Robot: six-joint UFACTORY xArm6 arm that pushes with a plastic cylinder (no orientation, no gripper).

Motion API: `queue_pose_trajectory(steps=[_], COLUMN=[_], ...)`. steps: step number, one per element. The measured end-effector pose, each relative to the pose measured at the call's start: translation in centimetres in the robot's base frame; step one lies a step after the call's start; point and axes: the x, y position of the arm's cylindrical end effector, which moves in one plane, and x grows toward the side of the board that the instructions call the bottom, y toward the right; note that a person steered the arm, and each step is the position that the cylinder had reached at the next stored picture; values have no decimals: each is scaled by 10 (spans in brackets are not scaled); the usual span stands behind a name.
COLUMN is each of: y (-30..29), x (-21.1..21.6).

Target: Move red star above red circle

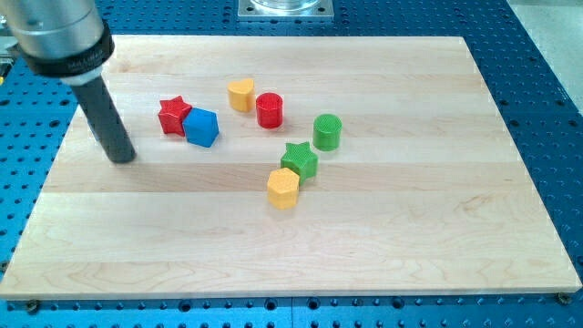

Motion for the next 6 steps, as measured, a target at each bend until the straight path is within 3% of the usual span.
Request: queue_pose_trajectory(steps=[2, 4, 6], y=[34, 113, 80], x=[-20, -61, -53])
